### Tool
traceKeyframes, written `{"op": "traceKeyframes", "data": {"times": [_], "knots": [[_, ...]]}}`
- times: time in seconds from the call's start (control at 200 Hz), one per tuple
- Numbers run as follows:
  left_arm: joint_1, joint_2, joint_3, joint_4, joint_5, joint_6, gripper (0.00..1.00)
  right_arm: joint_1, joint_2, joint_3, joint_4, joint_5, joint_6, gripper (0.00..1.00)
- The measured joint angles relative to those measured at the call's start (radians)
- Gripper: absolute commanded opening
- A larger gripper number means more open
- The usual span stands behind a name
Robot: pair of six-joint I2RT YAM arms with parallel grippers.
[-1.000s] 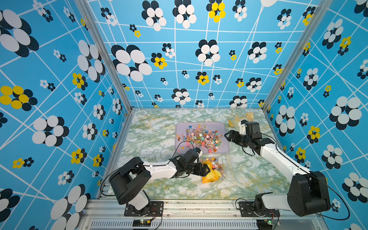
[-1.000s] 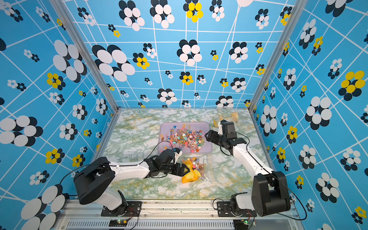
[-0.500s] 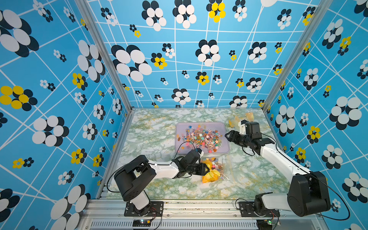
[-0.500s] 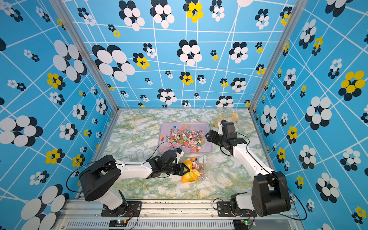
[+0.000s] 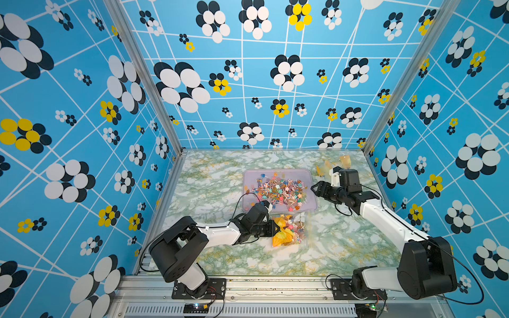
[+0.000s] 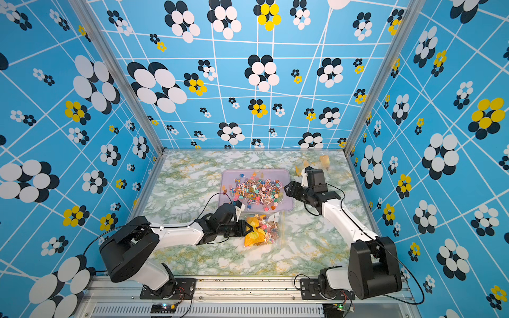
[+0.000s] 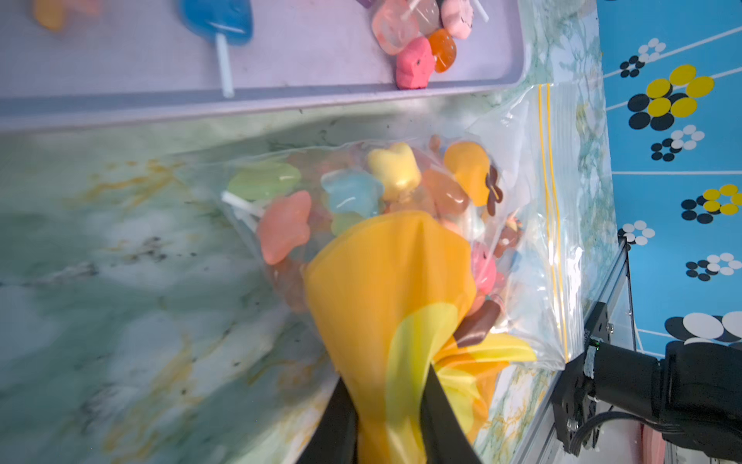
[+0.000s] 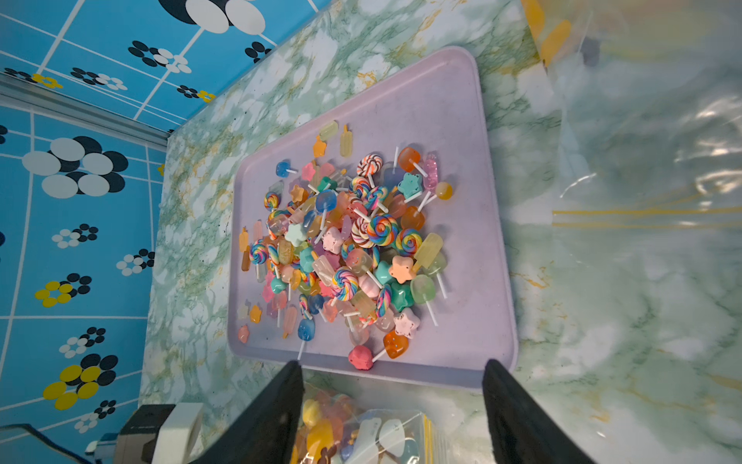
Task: Pour candies out of the ziploc bag
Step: Adjust the ziploc bag at the center of the board.
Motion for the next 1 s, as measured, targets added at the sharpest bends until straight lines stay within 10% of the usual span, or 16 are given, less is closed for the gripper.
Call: {"op": "traceKeyframes", "data": {"times": [0.48,0.999], "knots": [[0.103,-0.192,0.011,-0.236,-0.105,0.126,0.58,0.0,0.031,-0.01,-0.014,-0.071,-0.019,0.49],[0.039,-0.151,0.23,-0.364,-0.201,0.232,0.58,0.051,-0.011,-0.125,-0.188,0.05,-0.029,0.34]]}}
